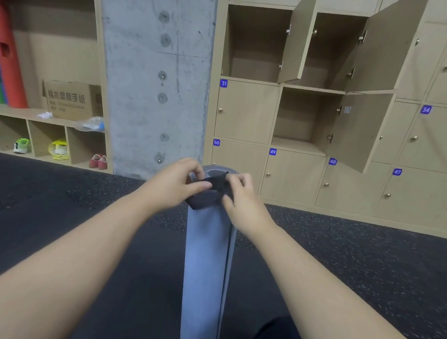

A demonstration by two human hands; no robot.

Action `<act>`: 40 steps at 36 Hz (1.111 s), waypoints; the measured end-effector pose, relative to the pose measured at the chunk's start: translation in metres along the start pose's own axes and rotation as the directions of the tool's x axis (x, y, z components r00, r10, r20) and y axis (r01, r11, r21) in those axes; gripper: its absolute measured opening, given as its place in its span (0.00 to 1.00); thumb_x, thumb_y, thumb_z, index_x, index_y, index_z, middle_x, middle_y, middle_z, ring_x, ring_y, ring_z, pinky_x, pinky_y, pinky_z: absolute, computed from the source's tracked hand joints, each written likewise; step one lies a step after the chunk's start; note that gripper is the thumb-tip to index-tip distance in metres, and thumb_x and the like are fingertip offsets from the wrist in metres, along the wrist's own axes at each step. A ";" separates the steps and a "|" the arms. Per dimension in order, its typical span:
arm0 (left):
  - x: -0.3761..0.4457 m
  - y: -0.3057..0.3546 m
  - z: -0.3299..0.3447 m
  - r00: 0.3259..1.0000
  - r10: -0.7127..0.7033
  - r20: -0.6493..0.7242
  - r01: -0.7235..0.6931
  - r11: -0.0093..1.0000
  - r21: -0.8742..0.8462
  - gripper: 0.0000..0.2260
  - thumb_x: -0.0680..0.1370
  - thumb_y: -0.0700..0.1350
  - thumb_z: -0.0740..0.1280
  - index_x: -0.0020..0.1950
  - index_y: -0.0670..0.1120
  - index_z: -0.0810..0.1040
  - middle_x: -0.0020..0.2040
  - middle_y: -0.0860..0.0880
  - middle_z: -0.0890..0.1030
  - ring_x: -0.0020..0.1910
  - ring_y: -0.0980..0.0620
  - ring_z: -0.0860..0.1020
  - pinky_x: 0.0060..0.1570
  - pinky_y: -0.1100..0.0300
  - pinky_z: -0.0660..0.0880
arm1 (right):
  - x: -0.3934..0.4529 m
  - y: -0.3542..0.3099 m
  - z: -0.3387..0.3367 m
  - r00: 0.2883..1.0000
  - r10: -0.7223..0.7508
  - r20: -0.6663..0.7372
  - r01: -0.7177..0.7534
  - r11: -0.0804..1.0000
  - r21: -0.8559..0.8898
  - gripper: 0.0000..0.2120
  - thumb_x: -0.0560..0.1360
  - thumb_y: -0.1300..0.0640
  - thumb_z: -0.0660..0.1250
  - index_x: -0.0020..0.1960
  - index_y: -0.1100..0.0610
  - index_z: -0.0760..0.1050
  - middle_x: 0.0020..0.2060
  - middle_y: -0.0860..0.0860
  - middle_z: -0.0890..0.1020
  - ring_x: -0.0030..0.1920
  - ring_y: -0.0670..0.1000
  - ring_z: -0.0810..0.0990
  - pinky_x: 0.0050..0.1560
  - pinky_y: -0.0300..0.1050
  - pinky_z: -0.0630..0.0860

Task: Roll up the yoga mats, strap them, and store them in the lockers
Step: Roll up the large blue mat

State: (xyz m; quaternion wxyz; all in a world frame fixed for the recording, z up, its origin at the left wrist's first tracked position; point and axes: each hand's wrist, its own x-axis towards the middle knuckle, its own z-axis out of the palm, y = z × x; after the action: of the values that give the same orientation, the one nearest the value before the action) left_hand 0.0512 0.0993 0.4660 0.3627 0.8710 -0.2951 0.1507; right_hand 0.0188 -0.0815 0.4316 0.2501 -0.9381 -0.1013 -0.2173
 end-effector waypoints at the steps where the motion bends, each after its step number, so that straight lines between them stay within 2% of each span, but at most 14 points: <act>1: 0.000 0.000 0.000 1.000 -0.025 -0.019 0.025 1.000 0.001 0.10 0.78 0.45 0.69 0.39 0.51 0.70 0.33 0.55 0.73 0.27 0.62 0.71 0.30 0.68 0.63 | 0.000 0.000 0.001 1.000 0.001 -0.002 -0.001 1.000 0.002 0.18 0.80 0.60 0.58 0.69 0.54 0.65 0.64 0.51 0.63 0.50 0.58 0.76 0.48 0.50 0.73; 3: -0.001 0.000 -0.004 0.994 -0.057 -0.090 0.059 0.998 0.022 0.11 0.79 0.42 0.66 0.40 0.51 0.67 0.28 0.55 0.72 0.24 0.61 0.70 0.26 0.66 0.62 | 0.000 0.001 0.001 1.000 0.013 -0.001 -0.013 1.000 0.005 0.17 0.80 0.60 0.58 0.68 0.53 0.66 0.64 0.50 0.63 0.46 0.58 0.77 0.45 0.50 0.73; 7: 0.001 -0.004 -0.016 0.956 0.004 -0.294 0.019 0.997 0.075 0.16 0.75 0.31 0.60 0.37 0.51 0.66 0.42 0.48 0.71 0.34 0.56 0.71 0.33 0.69 0.64 | -0.001 0.002 0.000 0.999 0.029 -0.016 -0.029 0.999 0.038 0.13 0.81 0.53 0.59 0.66 0.51 0.67 0.62 0.47 0.64 0.44 0.55 0.76 0.42 0.47 0.70; 9: 0.001 -0.007 -0.020 0.947 0.026 -0.319 0.003 0.996 0.091 0.18 0.75 0.28 0.59 0.35 0.51 0.71 0.47 0.48 0.71 0.40 0.54 0.71 0.37 0.69 0.65 | -0.001 0.001 0.000 0.999 0.031 -0.013 -0.031 0.999 0.041 0.14 0.81 0.50 0.60 0.65 0.50 0.67 0.62 0.47 0.64 0.47 0.56 0.76 0.45 0.48 0.72; 11: 0.001 -0.009 -0.022 0.942 0.021 -0.334 0.025 0.991 0.132 0.19 0.75 0.28 0.58 0.35 0.48 0.79 0.51 0.50 0.73 0.45 0.51 0.73 0.39 0.63 0.65 | -0.001 -0.001 0.000 0.999 0.037 -0.005 -0.037 0.999 0.029 0.14 0.81 0.49 0.60 0.65 0.50 0.66 0.61 0.47 0.63 0.47 0.57 0.77 0.45 0.49 0.73; 15: -0.001 -0.009 -0.025 0.911 0.021 -0.413 0.130 0.934 0.333 0.18 0.77 0.31 0.60 0.41 0.49 0.86 0.57 0.52 0.76 0.54 0.49 0.74 0.43 0.60 0.62 | 0.000 -0.004 0.002 0.999 0.032 -0.006 -0.031 0.999 0.024 0.15 0.81 0.48 0.60 0.65 0.52 0.66 0.62 0.48 0.63 0.48 0.58 0.77 0.47 0.50 0.74; 19: -0.002 -0.016 -0.025 0.958 0.066 -0.279 0.056 0.912 0.407 0.15 0.79 0.35 0.63 0.50 0.52 0.86 0.57 0.52 0.77 0.55 0.48 0.75 0.43 0.59 0.64 | 0.000 -0.002 0.003 0.998 0.051 -0.027 -0.050 0.998 0.031 0.16 0.81 0.49 0.60 0.66 0.53 0.65 0.62 0.49 0.63 0.46 0.59 0.76 0.45 0.50 0.73; 23: -0.007 -0.024 -0.025 0.974 0.091 -0.208 0.004 0.909 0.417 0.14 0.80 0.40 0.63 0.58 0.54 0.83 0.52 0.51 0.77 0.50 0.47 0.76 0.40 0.57 0.65 | -0.001 0.002 0.000 0.998 0.056 -0.024 -0.055 0.998 0.032 0.18 0.81 0.48 0.59 0.69 0.52 0.64 0.63 0.49 0.63 0.47 0.58 0.76 0.45 0.49 0.72; 26: -0.008 -0.028 -0.022 0.975 0.095 -0.199 -0.005 0.911 0.412 0.12 0.79 0.43 0.65 0.58 0.54 0.83 0.48 0.52 0.72 0.52 0.49 0.72 0.45 0.55 0.69 | 0.000 0.001 0.000 0.999 0.039 -0.018 -0.039 0.999 0.032 0.18 0.81 0.49 0.60 0.69 0.51 0.64 0.63 0.48 0.63 0.48 0.57 0.76 0.46 0.49 0.72; 30: -0.007 -0.018 -0.015 0.974 0.188 -0.127 -0.137 0.933 0.333 0.12 0.79 0.46 0.62 0.56 0.50 0.83 0.49 0.52 0.71 0.52 0.52 0.66 0.52 0.60 0.62 | 0.000 -0.003 0.004 0.999 0.021 -0.030 -0.019 0.998 0.060 0.18 0.81 0.50 0.61 0.69 0.51 0.65 0.63 0.48 0.64 0.53 0.57 0.76 0.53 0.52 0.74; 32: -0.006 -0.010 -0.012 0.979 0.192 -0.064 -0.166 0.944 0.286 0.16 0.79 0.49 0.57 0.57 0.49 0.82 0.49 0.53 0.73 0.52 0.52 0.68 0.52 0.61 0.63 | 0.000 -0.004 0.005 0.999 0.014 -0.036 -0.011 0.997 0.073 0.18 0.81 0.50 0.62 0.69 0.51 0.66 0.63 0.49 0.65 0.55 0.57 0.76 0.55 0.53 0.74; 35: -0.001 -0.006 -0.009 0.992 0.123 -0.011 -0.115 0.952 0.284 0.12 0.82 0.42 0.57 0.59 0.46 0.80 0.50 0.50 0.75 0.54 0.48 0.74 0.52 0.59 0.67 | 0.000 -0.003 0.005 0.999 0.015 -0.038 -0.012 0.998 0.068 0.18 0.81 0.50 0.61 0.69 0.51 0.66 0.63 0.49 0.65 0.54 0.57 0.76 0.54 0.53 0.74; 38: 0.003 -0.009 -0.007 0.999 0.037 -0.006 -0.033 0.954 0.299 0.13 0.82 0.38 0.57 0.61 0.45 0.78 0.56 0.46 0.77 0.57 0.46 0.74 0.57 0.56 0.68 | -0.001 -0.001 0.004 0.999 0.016 -0.038 -0.013 0.998 0.060 0.18 0.81 0.50 0.61 0.69 0.51 0.66 0.63 0.48 0.64 0.53 0.57 0.76 0.54 0.53 0.74; 40: 0.003 -0.014 -0.006 1.000 0.016 0.004 -0.017 0.958 0.286 0.15 0.81 0.36 0.57 0.63 0.46 0.78 0.58 0.45 0.76 0.59 0.46 0.74 0.56 0.59 0.67 | -0.002 0.000 0.003 0.999 0.013 -0.035 -0.011 0.998 0.056 0.17 0.81 0.50 0.61 0.69 0.50 0.66 0.64 0.48 0.64 0.54 0.57 0.76 0.54 0.53 0.74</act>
State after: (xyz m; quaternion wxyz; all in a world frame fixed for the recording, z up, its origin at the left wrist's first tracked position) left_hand 0.0621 0.1103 0.4643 0.2315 0.9119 -0.2777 0.1941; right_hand 0.0185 -0.0799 0.4281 0.2790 -0.9275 -0.0970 -0.2292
